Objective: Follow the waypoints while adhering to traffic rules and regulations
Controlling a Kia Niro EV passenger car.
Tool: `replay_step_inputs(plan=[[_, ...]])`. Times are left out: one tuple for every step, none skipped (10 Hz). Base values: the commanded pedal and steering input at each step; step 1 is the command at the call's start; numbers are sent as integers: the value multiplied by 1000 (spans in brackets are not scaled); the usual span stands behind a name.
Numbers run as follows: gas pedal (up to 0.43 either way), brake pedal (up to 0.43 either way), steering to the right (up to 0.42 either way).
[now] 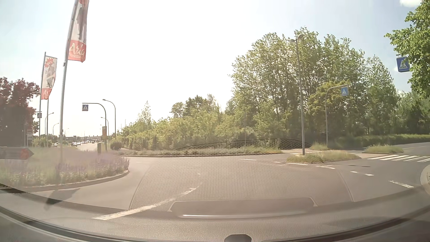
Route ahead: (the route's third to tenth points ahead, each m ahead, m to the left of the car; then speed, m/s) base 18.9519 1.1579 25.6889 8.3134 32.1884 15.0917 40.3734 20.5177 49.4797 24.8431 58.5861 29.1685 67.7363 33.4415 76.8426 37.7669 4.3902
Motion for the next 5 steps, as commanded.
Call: replay_step_inputs(plan=[[409,0,194],[398,0,168],[390,0,135],[370,0,105],[339,0,80]])
